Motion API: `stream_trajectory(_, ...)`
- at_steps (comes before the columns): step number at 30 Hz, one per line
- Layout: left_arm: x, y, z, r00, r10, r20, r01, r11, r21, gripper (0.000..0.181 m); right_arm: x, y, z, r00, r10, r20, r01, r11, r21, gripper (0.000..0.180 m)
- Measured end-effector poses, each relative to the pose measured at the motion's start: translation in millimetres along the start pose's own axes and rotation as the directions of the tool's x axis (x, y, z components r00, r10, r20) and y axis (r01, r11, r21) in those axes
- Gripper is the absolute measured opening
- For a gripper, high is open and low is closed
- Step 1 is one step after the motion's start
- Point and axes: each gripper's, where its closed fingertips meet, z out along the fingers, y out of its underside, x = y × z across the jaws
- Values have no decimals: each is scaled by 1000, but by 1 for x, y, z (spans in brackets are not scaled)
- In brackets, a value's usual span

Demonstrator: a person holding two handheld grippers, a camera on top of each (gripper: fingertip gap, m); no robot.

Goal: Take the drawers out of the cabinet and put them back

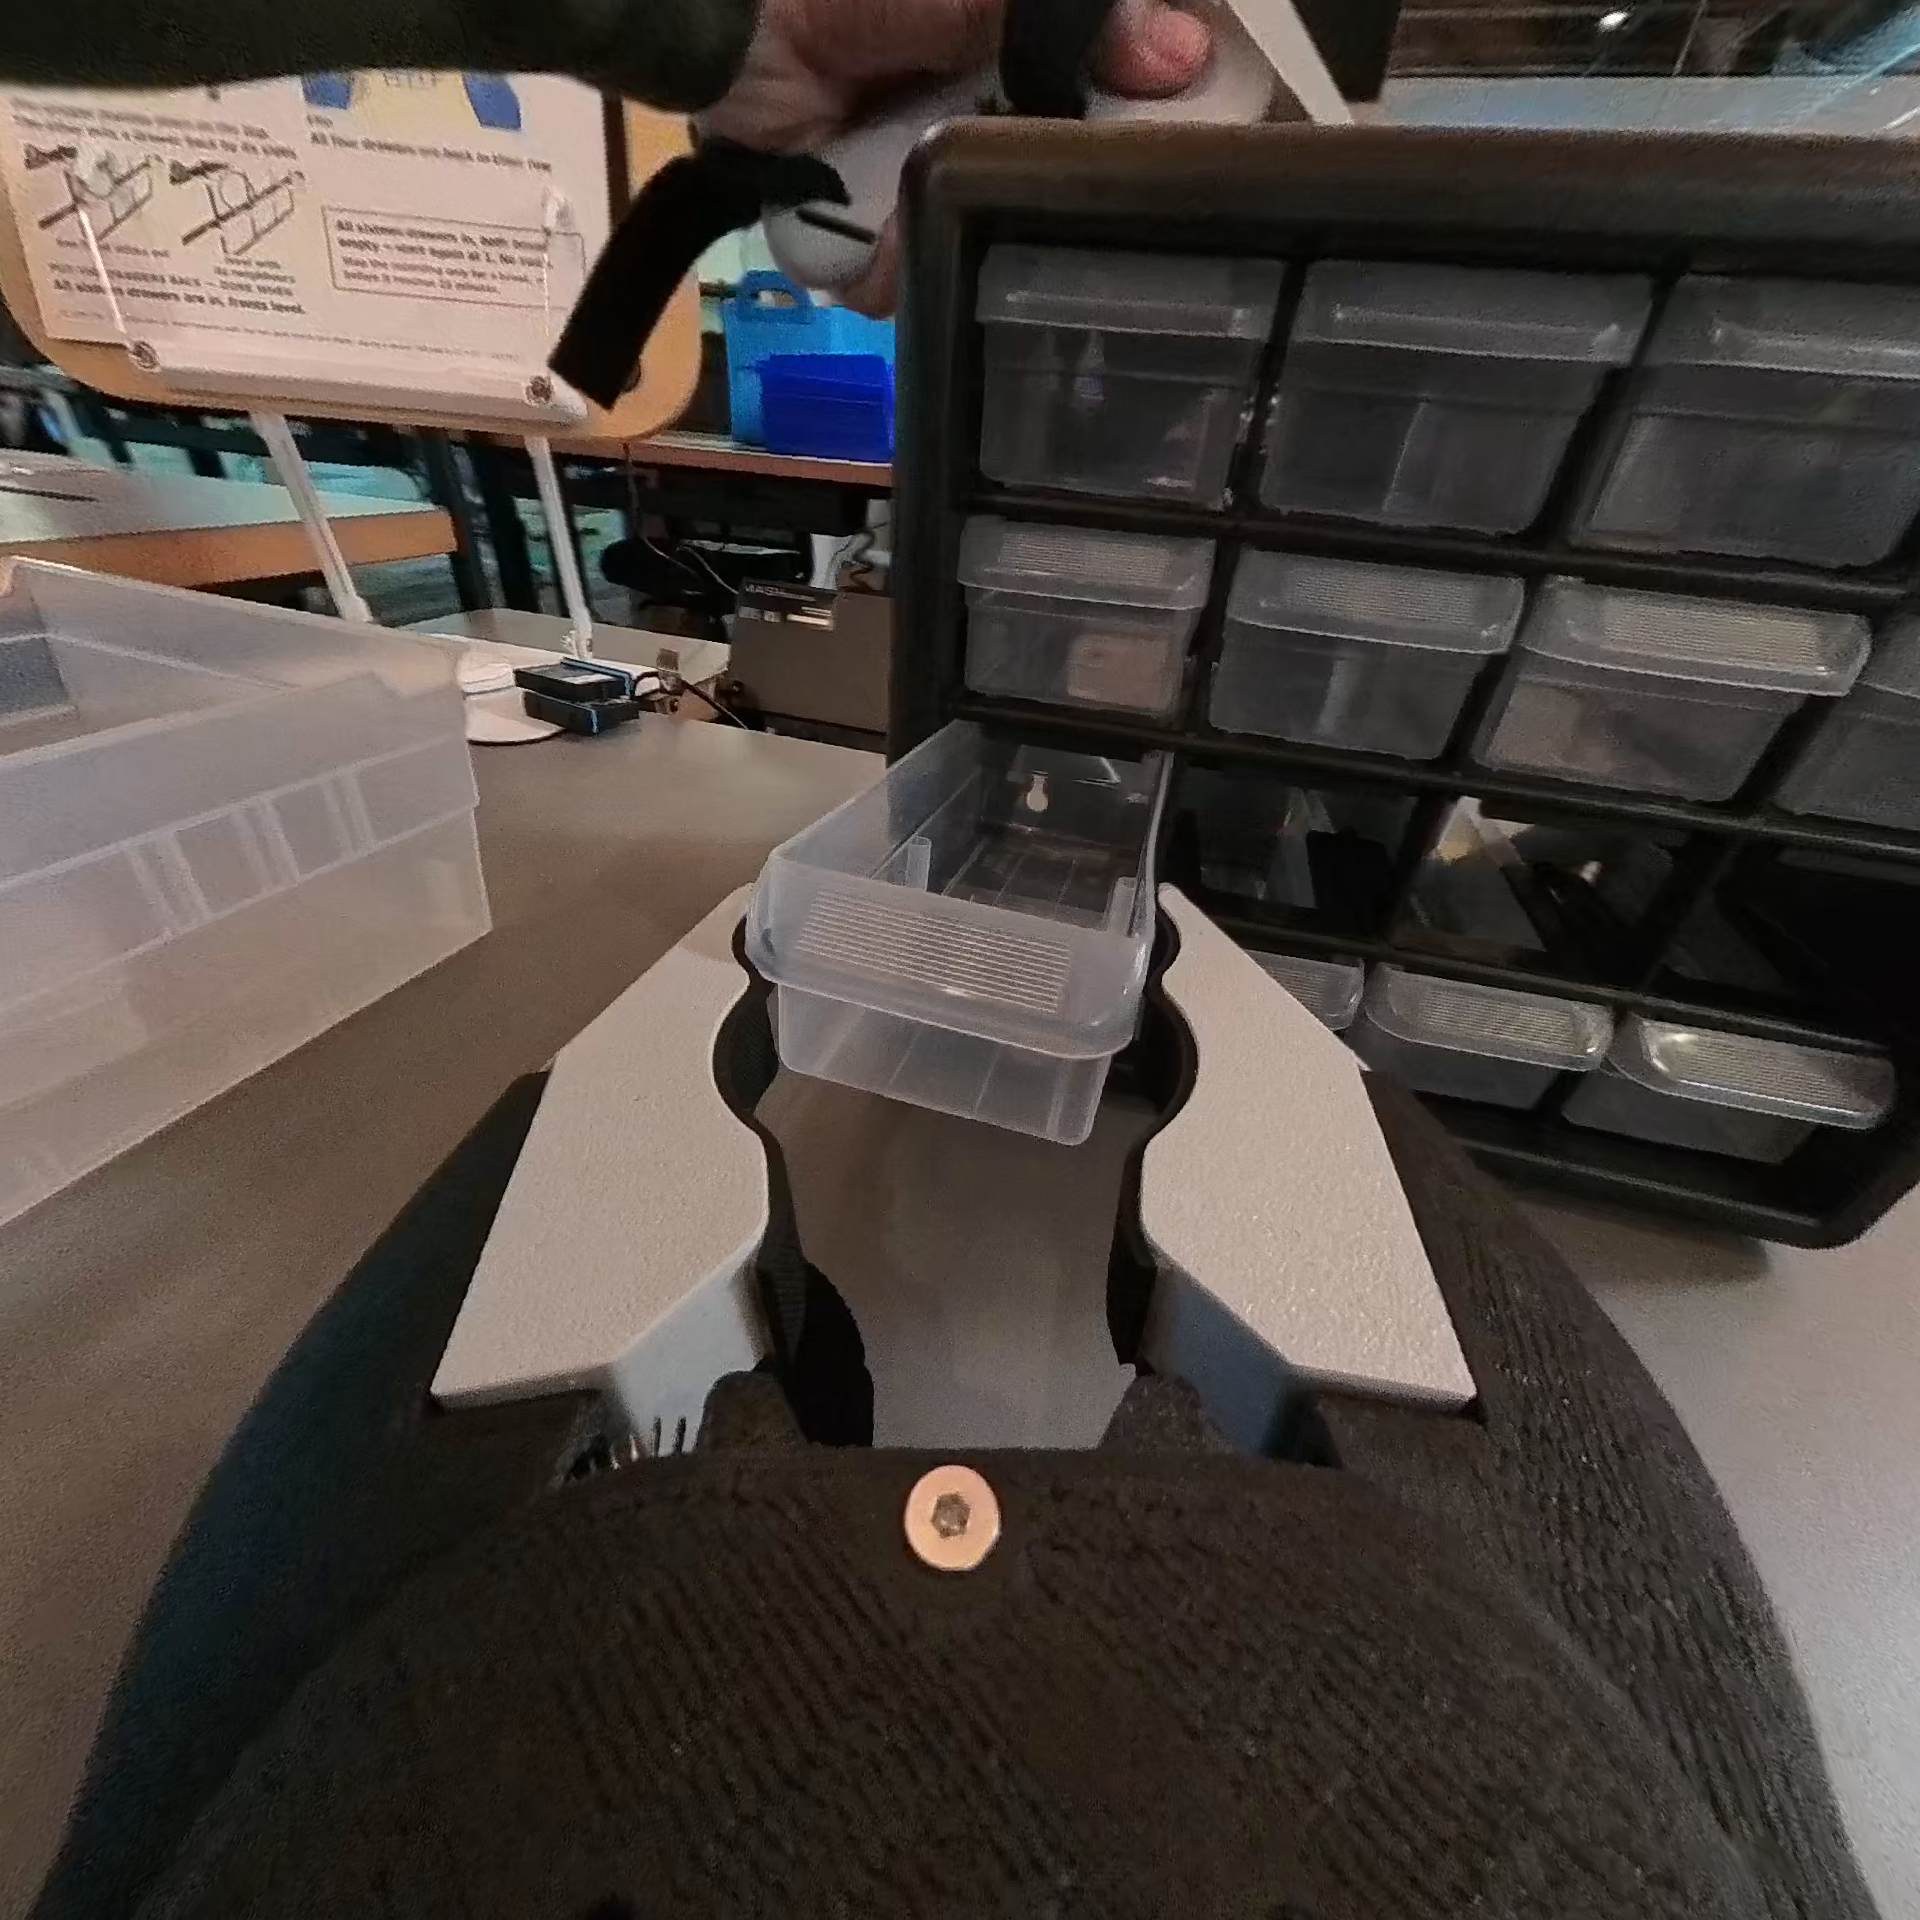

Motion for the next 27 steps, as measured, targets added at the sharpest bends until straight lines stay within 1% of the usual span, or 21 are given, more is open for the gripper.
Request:
stream_trajectory(2,1,0,-1,1000,12,0,-12,1000,7,106,5,0,0,999,39,36,-39,999,4,69)
stream_trajectory(4,2,1,-1,1000,26,4,-26,1000,-1,107,7,0,0,998,42,56,-43,999,7,69)
stream_trajectory(7,3,0,-1,999,33,7,-33,999,1,106,5,1,1,999,8,44,-8,1000,2,69)
stream_trajectory(13,3,-1,-2,999,31,14,-32,999,12,105,-5,2,7,999,-46,-28,45,999,-24,70)
stream_trajectory(18,2,-1,-3,999,31,30,-31,999,14,104,5,3,5,999,24,28,-24,1000,-15,69)
stream_trajectory(23,3,-1,-3,999,29,32,-29,999,16,104,5,3,6,999,-11,50,12,1000,-11,69)
stream_trajectory(27,3,-1,-3,999,30,31,-30,999,15,103,1,3,8,1000,-22,14,23,1000,-21,69)
